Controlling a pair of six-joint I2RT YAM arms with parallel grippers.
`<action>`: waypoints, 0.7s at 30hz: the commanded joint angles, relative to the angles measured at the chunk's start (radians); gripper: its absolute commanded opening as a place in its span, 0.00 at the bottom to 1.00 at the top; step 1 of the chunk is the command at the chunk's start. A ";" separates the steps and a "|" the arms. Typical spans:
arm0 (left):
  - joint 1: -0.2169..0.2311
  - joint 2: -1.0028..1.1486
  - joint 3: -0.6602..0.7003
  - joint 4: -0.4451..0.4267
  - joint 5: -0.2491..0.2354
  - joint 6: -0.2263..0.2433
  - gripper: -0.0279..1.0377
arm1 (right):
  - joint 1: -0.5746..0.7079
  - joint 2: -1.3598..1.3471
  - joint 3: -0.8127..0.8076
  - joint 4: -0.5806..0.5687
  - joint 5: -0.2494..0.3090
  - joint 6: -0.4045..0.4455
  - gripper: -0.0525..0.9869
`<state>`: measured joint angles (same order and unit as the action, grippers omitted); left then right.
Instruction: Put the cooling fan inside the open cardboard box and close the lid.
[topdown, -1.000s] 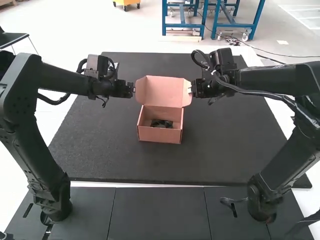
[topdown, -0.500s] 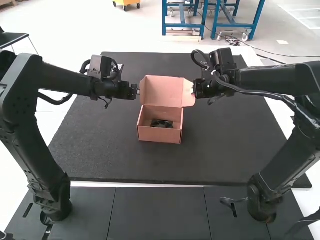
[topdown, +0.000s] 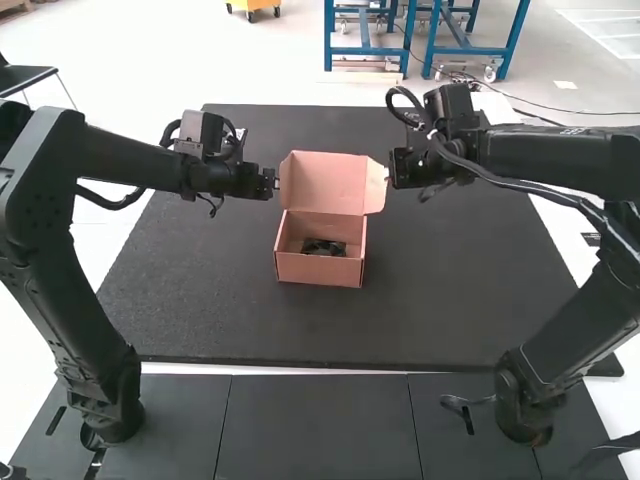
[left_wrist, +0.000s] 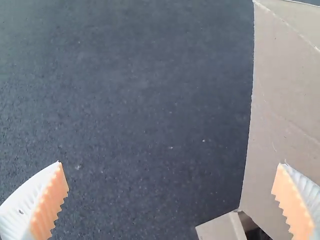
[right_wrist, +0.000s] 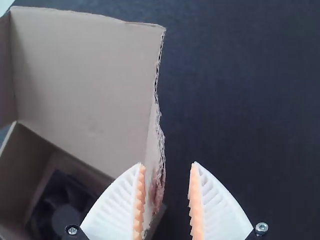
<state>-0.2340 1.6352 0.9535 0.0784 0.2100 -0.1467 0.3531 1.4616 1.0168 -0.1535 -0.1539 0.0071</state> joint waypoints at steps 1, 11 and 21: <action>-0.007 -0.023 0.034 0.006 0.006 -0.004 0.93 | 0.012 -0.033 0.035 -0.011 -0.010 0.010 0.27; -0.007 -0.038 0.028 0.001 0.006 -0.002 0.93 | 0.058 -0.021 0.029 -0.011 -0.004 0.028 0.27; -0.007 -0.038 0.033 -0.003 0.006 -0.004 0.93 | 0.060 0.000 0.019 -0.006 -0.003 0.025 0.27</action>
<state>-0.2340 1.6352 0.9535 0.0719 0.2100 -0.1467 0.4038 1.4509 1.0252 -0.1665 -0.1539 0.0257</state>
